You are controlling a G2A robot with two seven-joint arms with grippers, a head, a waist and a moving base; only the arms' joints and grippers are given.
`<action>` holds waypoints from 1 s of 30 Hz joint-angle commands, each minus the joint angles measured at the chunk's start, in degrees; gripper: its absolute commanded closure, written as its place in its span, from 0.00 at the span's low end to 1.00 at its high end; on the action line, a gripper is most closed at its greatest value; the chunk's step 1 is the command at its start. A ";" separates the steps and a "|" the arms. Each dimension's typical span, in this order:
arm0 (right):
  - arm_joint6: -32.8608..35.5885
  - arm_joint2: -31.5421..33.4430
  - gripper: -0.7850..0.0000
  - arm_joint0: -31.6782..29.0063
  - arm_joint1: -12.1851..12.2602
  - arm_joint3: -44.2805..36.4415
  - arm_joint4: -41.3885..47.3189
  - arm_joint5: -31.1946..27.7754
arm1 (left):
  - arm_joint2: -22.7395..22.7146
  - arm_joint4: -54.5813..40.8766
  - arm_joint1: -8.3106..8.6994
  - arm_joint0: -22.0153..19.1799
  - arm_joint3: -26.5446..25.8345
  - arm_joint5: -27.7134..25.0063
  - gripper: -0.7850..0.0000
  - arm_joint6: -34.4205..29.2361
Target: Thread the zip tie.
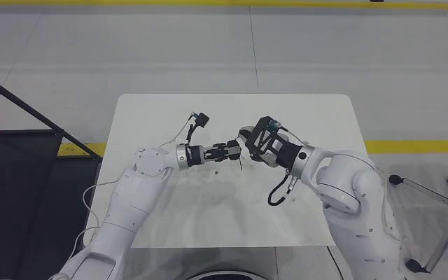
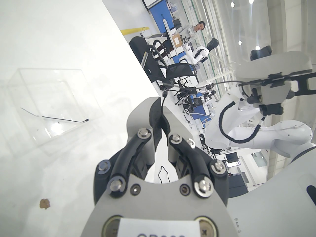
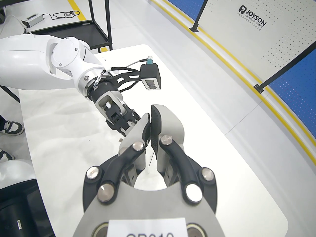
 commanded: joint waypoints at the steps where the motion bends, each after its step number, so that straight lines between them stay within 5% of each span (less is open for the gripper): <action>1: -0.04 0.10 1.00 -0.06 0.15 -0.26 0.21 0.01 | 0.00 0.00 0.00 0.00 0.00 0.00 1.00 0.00; 30: 0.12 -0.65 1.00 0.12 2.22 -1.19 2.26 -0.14 | 0.00 0.00 0.00 0.00 0.00 0.00 1.00 0.00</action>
